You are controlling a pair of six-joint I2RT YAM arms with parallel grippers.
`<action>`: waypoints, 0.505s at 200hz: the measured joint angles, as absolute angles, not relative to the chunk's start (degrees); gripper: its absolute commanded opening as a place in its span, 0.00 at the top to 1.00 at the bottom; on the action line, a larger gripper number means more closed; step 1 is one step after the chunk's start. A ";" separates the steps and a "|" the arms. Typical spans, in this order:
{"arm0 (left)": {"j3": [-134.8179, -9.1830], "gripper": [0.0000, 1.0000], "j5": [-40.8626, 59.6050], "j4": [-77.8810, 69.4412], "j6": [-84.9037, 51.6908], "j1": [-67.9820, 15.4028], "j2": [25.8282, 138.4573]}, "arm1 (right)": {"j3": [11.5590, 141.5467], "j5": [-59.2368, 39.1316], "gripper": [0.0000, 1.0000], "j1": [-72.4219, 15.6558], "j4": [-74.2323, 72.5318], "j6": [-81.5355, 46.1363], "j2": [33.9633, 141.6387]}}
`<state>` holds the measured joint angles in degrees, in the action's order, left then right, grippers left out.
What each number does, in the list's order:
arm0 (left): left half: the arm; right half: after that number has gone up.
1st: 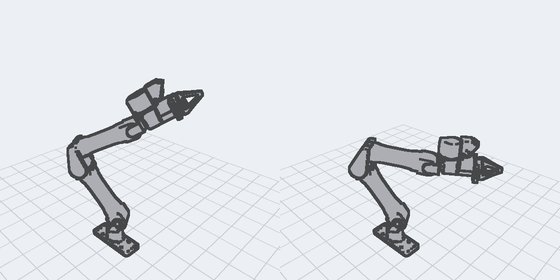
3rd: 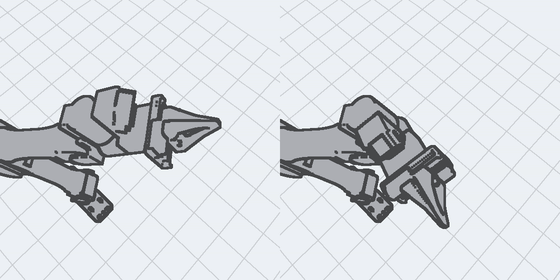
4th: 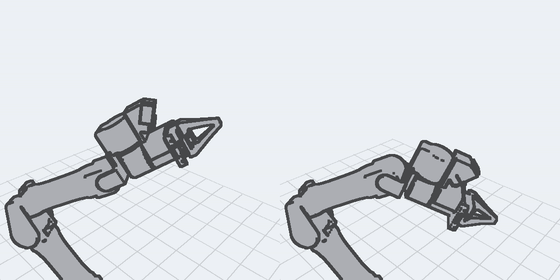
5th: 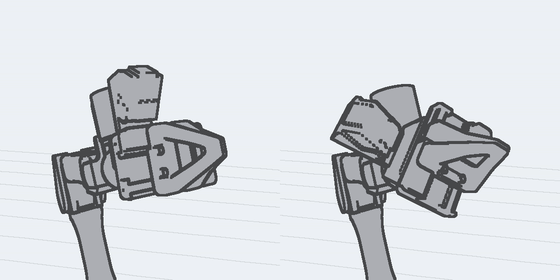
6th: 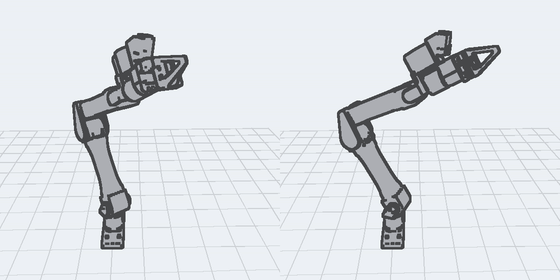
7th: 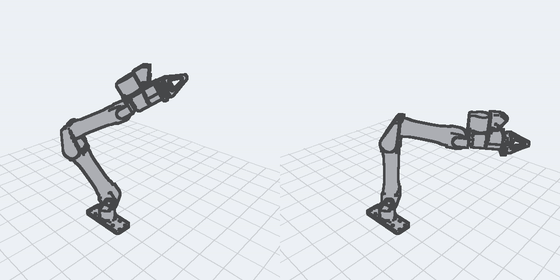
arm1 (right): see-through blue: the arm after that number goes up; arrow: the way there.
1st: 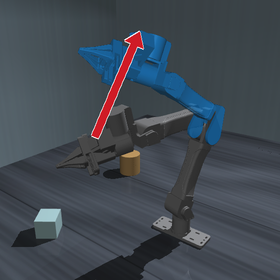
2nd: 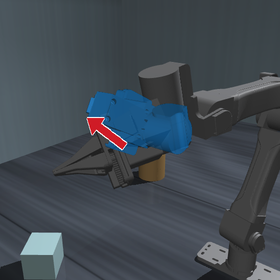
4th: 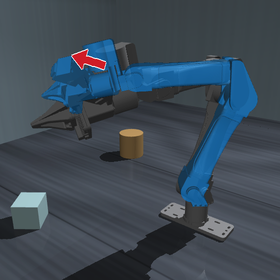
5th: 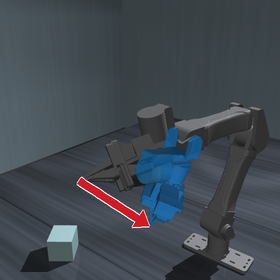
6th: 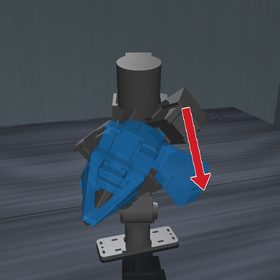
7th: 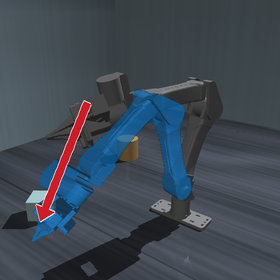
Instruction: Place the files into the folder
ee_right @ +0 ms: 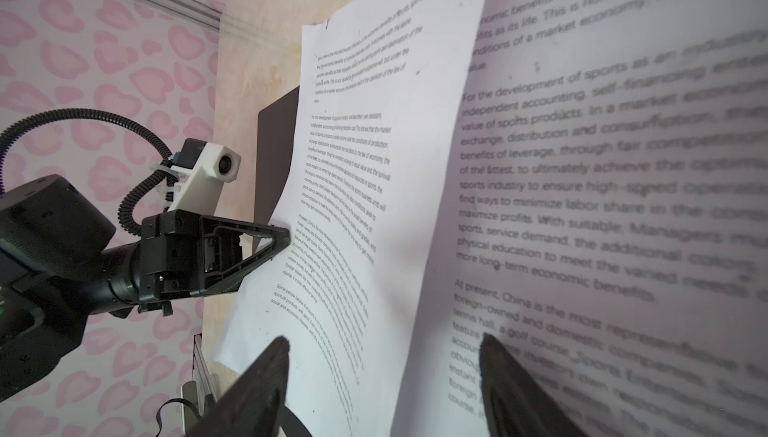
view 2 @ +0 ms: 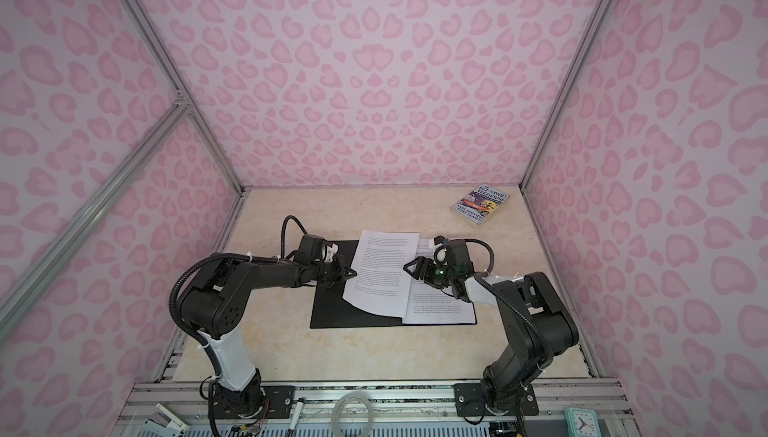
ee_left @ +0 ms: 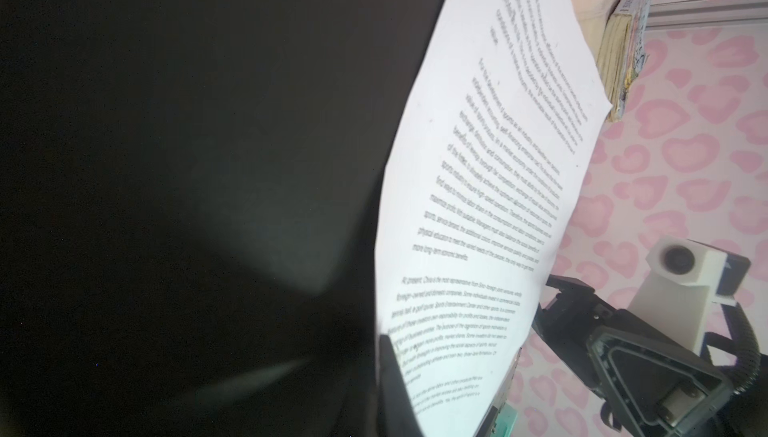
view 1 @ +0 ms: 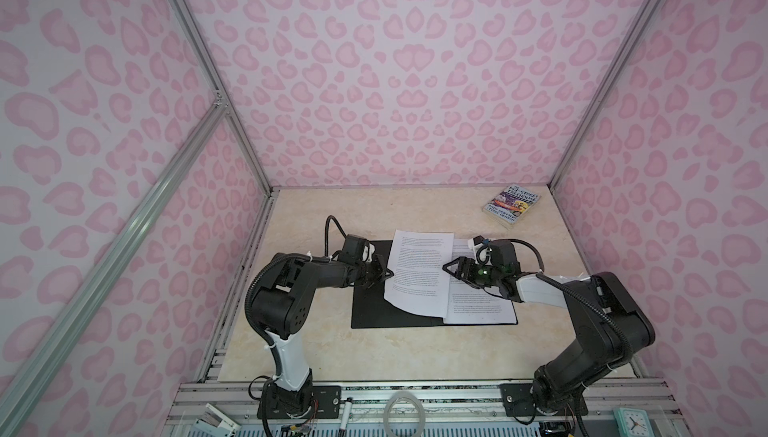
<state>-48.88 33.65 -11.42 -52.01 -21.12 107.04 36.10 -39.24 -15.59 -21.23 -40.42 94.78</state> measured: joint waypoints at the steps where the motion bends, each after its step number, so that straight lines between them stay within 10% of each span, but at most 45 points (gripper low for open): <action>1: -48.88 0.97 33.65 -11.46 -52.01 -21.12 107.07 | 36.10 -39.24 0.35 -15.64 -21.43 -40.47 94.89; 101: -47.99 0.97 35.27 -16.99 -53.87 -21.39 108.64 | 38.76 -39.55 0.58 -18.85 -25.80 -43.13 96.05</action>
